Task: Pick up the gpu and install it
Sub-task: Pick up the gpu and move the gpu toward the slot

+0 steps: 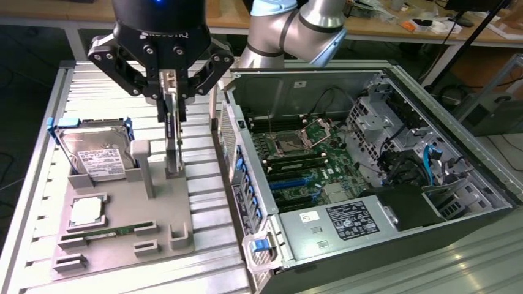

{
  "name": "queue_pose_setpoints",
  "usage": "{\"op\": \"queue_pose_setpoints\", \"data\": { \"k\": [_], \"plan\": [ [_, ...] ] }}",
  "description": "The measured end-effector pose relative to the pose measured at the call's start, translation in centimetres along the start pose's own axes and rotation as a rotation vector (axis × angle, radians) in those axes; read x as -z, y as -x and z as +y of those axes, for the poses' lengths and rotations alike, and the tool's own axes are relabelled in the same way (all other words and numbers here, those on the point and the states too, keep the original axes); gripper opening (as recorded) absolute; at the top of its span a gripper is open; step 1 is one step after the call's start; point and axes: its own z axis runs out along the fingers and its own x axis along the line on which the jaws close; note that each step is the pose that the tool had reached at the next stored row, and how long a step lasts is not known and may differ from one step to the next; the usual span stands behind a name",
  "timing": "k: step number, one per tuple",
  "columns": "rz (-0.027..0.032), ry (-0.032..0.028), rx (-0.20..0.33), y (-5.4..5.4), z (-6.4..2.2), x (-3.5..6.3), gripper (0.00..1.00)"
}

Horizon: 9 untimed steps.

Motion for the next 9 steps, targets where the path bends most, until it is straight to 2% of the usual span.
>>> {"op": "queue_pose_setpoints", "data": {
  "k": [9],
  "plan": [
    [0.0005, 0.0001, 0.000, 1.8, 0.10, -0.03, 0.27]
  ]
}}
